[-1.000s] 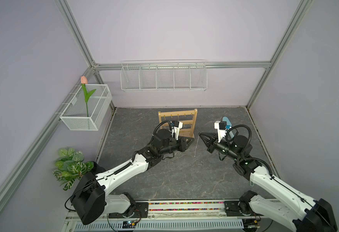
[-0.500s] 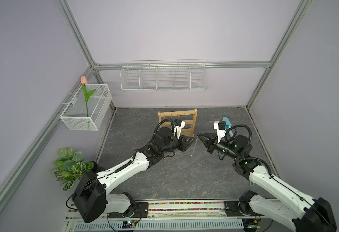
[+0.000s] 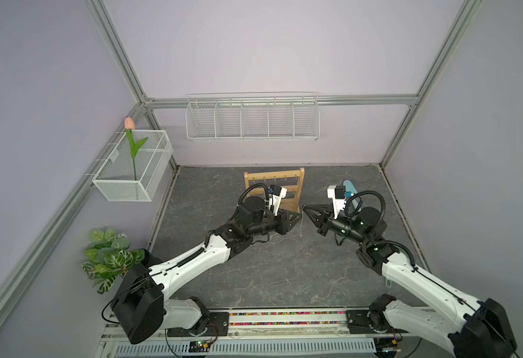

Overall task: Hang the necklace on the jewelry display stand
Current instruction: Pick up the necklace from the center of the board.

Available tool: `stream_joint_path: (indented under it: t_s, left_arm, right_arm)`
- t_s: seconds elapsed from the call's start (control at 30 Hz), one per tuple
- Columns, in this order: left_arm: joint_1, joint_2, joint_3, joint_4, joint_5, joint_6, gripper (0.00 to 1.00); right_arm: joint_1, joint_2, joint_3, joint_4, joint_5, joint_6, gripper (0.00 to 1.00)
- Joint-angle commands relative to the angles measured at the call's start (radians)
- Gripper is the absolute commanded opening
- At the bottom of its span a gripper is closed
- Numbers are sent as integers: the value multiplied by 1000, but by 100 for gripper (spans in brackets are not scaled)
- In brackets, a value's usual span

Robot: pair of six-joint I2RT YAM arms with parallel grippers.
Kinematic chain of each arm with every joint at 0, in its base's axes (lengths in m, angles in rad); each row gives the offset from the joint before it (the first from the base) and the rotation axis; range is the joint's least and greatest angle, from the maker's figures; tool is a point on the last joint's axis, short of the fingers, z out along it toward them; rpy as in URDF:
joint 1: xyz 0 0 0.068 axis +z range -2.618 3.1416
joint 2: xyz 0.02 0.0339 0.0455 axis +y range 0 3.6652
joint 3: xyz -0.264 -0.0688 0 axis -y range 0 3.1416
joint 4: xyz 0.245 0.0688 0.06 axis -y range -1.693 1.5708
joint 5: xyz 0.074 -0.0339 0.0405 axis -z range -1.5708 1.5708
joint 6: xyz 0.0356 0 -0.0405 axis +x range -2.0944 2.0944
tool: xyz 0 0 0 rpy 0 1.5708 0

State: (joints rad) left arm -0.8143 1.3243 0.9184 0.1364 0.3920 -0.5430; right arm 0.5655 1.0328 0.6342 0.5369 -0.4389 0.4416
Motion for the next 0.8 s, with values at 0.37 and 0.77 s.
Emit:
stream_joint_path:
  t_s: [0.37,0.77]
  left_arm:
    - [-5,-13,5,11,6,9,29]
    - [-7,-15,4,9,7,12,29]
  right_arm:
    - [10,25,27,62,-25,19,7]
    - [12,29,24,54,-19,10,7]
